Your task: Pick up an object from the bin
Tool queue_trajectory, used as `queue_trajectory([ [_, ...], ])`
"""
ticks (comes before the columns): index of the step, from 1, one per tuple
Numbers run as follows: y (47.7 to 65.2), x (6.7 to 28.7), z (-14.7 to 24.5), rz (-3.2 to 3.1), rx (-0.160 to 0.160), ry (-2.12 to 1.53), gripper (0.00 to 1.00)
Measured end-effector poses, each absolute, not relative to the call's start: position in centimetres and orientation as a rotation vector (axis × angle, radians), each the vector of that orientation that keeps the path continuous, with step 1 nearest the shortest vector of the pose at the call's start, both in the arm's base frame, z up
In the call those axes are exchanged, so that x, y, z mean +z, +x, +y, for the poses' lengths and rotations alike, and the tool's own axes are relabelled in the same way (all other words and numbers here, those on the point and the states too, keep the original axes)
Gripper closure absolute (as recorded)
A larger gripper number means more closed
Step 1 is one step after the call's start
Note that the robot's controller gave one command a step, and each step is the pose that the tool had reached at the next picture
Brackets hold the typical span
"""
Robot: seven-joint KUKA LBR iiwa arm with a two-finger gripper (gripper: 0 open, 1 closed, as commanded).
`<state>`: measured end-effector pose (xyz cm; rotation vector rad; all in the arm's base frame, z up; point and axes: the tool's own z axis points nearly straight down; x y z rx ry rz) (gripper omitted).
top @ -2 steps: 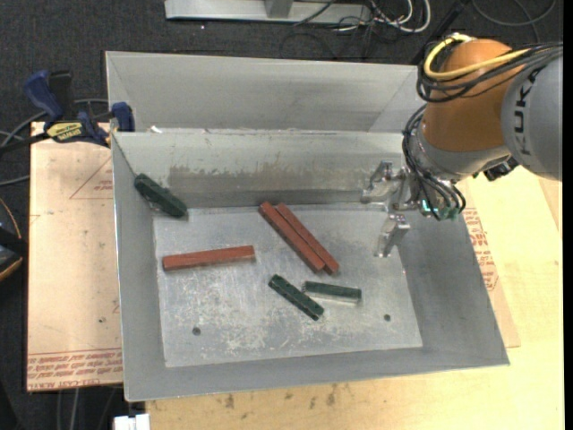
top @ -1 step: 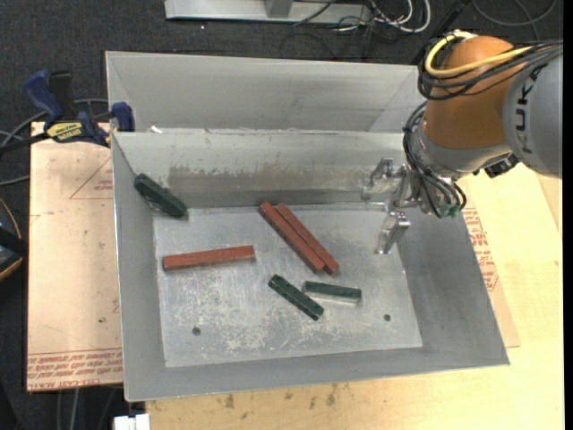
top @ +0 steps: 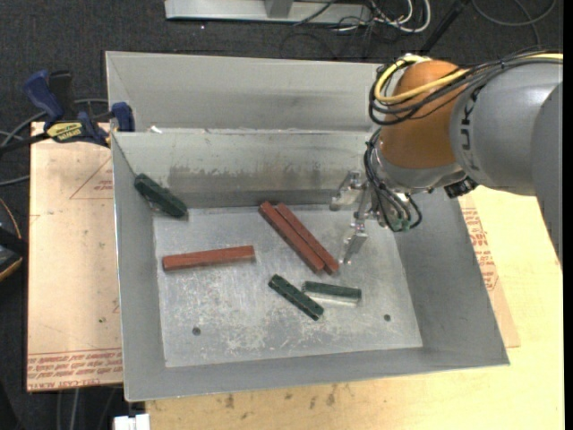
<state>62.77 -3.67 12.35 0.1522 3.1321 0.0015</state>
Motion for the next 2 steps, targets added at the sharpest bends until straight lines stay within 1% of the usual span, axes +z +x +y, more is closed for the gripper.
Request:
queue_trajectory([
  [1, 59.0, 12.6, 0.6, 3.129, 0.001, 0.338, 0.00],
  [2, 62.3, 11.8, 1.6, 3.119, 0.002, 0.346, 0.00],
])
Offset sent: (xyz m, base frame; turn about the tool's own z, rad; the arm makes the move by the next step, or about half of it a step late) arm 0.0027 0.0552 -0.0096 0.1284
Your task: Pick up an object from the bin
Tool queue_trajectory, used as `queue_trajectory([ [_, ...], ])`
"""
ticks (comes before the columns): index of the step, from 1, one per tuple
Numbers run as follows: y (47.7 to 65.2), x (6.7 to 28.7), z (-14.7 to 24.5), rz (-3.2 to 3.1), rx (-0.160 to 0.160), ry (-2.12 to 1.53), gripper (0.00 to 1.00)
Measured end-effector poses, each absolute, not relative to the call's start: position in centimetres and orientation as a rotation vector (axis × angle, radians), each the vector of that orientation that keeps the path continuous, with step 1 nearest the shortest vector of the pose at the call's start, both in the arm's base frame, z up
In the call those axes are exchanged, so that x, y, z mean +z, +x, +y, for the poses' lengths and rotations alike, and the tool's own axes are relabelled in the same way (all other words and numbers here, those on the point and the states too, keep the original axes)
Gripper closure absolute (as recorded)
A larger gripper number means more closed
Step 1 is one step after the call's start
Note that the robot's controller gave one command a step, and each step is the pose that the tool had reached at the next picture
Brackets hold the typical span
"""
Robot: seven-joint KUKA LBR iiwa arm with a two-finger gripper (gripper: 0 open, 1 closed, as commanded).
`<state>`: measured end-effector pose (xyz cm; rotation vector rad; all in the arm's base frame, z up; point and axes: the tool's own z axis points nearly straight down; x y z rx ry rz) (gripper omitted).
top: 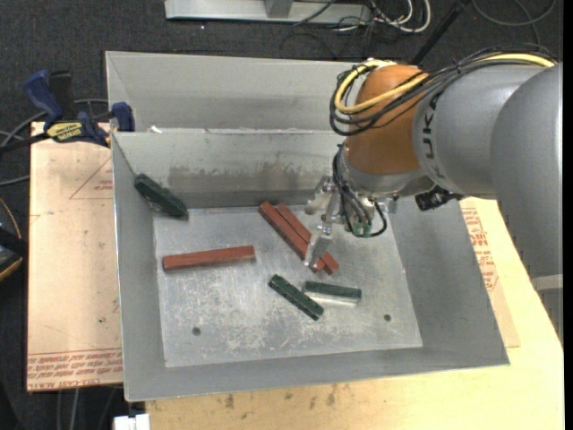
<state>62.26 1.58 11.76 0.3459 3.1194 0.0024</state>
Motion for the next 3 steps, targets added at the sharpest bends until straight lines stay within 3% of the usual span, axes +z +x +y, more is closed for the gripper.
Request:
queue_trajectory([
  [1, 61.4, 9.1, 1.7, 3.056, 0.002, 0.721, 0.00],
  [2, 63.1, 8.0, 2.3, 3.083, 0.002, 0.534, 1.00],
  [3, 63.1, 8.0, 2.3, 3.083, 0.002, 0.535, 1.00],
])
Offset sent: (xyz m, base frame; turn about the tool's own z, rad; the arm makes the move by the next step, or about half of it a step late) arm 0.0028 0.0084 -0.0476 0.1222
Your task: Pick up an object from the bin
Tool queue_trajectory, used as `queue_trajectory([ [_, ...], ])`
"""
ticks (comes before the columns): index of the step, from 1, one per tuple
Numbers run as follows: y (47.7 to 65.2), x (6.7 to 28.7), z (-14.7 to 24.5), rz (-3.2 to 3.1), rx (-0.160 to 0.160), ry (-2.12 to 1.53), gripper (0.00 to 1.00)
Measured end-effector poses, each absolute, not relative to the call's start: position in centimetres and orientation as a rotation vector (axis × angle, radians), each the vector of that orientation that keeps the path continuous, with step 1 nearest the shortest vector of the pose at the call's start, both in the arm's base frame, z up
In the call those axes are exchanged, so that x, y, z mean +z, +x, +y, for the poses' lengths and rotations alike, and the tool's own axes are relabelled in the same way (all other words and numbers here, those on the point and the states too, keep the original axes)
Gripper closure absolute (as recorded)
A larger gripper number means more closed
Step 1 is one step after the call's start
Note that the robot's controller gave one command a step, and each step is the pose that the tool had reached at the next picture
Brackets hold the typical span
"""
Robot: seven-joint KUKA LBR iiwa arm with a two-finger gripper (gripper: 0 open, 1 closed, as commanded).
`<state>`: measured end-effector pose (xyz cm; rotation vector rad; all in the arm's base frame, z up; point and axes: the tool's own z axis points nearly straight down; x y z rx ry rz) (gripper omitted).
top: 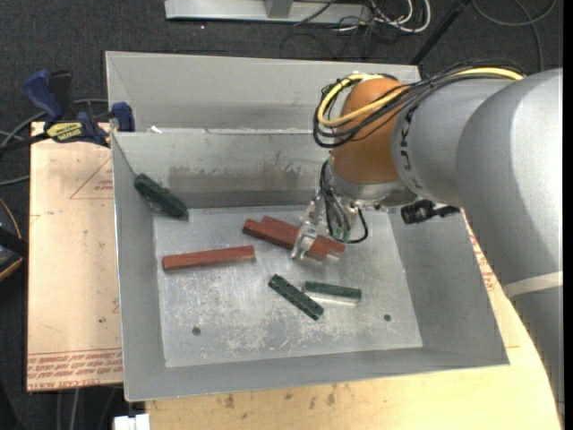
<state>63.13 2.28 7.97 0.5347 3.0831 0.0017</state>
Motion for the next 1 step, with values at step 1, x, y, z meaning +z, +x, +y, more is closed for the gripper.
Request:
queue_trajectory([
  [1, 63.11, 8.16, 2.28, 3.084, 0.001, 0.535, 1.00],
])
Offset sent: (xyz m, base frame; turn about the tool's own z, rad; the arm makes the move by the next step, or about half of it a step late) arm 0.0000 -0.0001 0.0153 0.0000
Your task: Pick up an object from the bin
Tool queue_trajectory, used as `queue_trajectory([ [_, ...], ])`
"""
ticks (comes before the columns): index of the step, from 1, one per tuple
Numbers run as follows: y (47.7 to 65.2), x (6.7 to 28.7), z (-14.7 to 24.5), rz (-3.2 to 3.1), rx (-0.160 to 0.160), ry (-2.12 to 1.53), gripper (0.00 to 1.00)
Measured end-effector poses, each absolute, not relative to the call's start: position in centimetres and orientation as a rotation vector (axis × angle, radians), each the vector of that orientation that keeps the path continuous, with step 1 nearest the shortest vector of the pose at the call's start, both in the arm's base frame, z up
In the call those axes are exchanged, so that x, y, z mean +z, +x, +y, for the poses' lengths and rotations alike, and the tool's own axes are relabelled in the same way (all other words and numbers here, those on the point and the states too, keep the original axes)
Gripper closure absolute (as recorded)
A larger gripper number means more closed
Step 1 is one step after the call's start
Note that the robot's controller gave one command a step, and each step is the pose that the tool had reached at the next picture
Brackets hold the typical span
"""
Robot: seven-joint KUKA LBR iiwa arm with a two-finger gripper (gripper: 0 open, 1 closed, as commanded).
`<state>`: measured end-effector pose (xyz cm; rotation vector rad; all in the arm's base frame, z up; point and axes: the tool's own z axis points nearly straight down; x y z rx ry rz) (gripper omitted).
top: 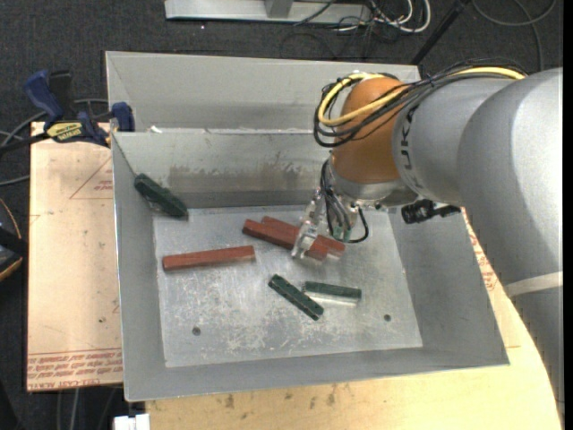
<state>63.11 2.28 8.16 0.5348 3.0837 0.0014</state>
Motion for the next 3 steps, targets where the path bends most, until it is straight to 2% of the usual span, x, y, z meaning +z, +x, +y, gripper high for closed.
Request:
queue_trajectory([
  [2, 62.8, 9.1, 2.3, 3.096, 0.000, 0.536, 1.00],
  [3, 62.9, 10.6, 2.3, 3.096, 0.001, 0.536, 1.00],
])
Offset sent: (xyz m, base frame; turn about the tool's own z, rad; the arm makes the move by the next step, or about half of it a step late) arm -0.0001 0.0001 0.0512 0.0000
